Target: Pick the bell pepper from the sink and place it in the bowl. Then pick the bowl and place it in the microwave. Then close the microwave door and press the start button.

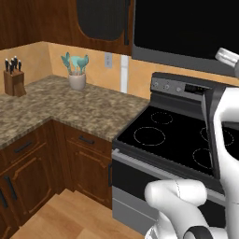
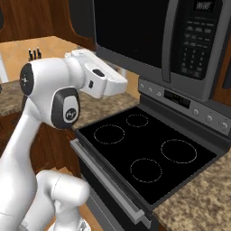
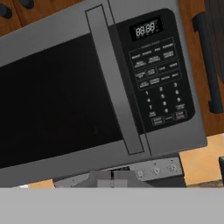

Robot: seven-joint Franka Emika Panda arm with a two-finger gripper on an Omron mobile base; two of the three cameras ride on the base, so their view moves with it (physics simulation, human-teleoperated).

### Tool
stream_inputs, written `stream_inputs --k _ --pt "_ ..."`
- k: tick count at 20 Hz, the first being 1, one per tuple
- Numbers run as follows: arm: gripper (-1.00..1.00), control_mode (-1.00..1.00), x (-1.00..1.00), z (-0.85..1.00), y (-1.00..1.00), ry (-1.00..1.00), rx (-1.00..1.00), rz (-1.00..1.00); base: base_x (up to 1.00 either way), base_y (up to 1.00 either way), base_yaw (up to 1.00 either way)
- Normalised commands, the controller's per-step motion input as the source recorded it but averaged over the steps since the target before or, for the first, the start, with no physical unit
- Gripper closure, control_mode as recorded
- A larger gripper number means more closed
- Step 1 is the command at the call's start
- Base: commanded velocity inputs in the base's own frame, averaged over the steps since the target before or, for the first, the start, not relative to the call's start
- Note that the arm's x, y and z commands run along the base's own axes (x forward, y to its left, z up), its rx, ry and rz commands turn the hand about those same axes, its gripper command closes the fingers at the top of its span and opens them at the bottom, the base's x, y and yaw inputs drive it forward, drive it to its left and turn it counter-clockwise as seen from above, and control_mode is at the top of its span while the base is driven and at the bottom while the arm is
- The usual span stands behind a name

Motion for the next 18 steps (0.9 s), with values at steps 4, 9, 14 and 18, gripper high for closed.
stream_inputs --k 4,9,14,18 --pt "1.00 -1.00 -0.05 0.00 -0.01 -0.03 -0.01 0.00 0.00 0.00 0.00" --pt "1.00 -1.00 0.00 0.00 -0.04 0.00 0.00 0.00 0.00 0.00 0.00" --pt "1.00 -1.00 0.00 0.00 -0.25 -0.01 -0.01 0.00 0.00 0.00 0.00" --pt "1.00 -1.00 0.00 0.00 -0.39 0.00 -0.01 0.00 0.00 0.00 0.00"
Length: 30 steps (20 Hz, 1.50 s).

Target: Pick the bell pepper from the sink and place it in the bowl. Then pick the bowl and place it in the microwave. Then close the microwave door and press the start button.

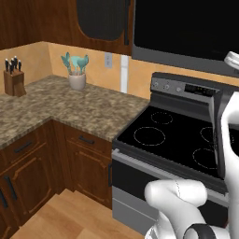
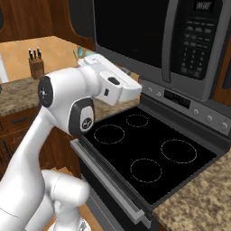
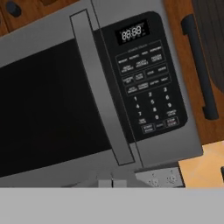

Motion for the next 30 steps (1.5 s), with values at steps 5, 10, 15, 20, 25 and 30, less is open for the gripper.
stream_inputs --k 5,10,15,20,25,30 --pt "1.00 -1.00 0.00 -0.04 -0.47 0.00 -0.02 0.00 0.00 0.00 0.00" --pt "1.00 -1.00 0.10 -0.03 -0.36 0.00 -0.01 0.01 0.00 0.00 0.00" --pt "1.00 -1.00 0.39 -0.05 -0.25 0.00 0.00 0.05 0.00 0.00 0.00" --pt "1.00 -1.00 0.16 -0.05 -0.10 0.06 -0.08 -0.01 0.00 0.00 0.00" --pt "1.00 -1.00 0.00 0.02 -0.05 0.03 -0.07 -0.02 0.00 0.00 0.00" --pt "1.00 -1.00 0.05 0.00 -0.28 0.07 -0.01 0.00 0.00 0.00 0.00"
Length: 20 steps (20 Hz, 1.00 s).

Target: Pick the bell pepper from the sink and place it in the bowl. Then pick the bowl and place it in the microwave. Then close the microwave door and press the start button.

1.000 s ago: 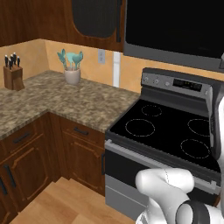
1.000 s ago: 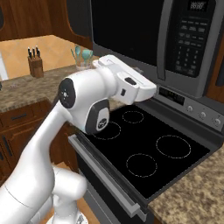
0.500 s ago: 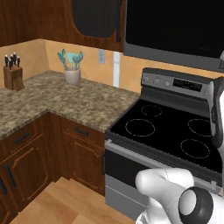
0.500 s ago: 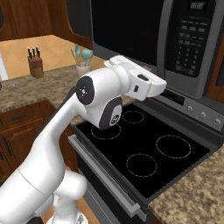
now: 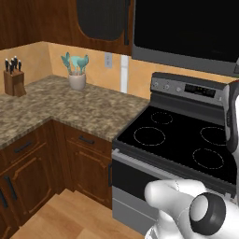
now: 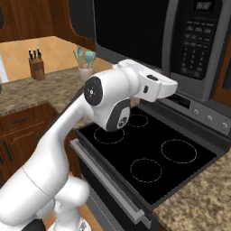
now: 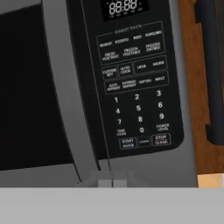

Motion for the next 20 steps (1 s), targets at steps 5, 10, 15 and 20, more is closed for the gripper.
stream_inputs --k 5,10,15,20 --pt "1.00 -1.00 0.15 0.00 -0.34 0.04 0.00 0.00 0.00 0.00 0.00" --pt "1.00 -1.00 0.34 0.00 -0.04 0.01 0.00 0.00 0.00 0.00 0.00" --pt "1.00 -1.00 0.20 0.00 -0.22 0.00 0.01 0.00 0.00 0.00 0.00" --pt "1.00 -1.00 0.09 -0.08 -0.12 0.00 0.00 0.00 0.00 0.00 0.00"
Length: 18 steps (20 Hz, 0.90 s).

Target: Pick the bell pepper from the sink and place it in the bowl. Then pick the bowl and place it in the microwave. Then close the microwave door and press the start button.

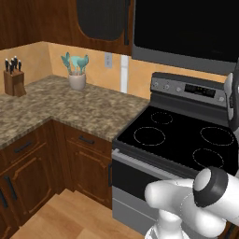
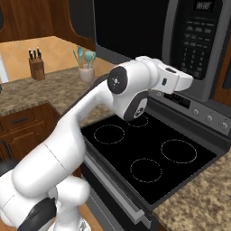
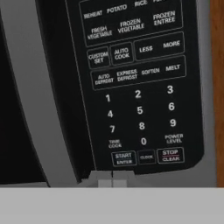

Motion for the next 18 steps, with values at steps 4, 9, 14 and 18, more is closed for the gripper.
stream_inputs --k 4,9,14,18 --pt "1.00 -1.00 0.08 -0.18 -0.15 0.00 0.02 0.00 0.00 0.00 0.00" --pt "1.00 -1.00 0.14 -0.09 -0.09 0.00 0.01 0.00 0.00 0.00 0.00" --pt "1.00 -1.00 0.18 0.00 -0.06 0.00 0.00 0.00 0.00 0.00 0.00" --pt "1.00 -1.00 0.11 0.00 -0.14 0.00 0.00 0.00 0.00 0.00 0.00"
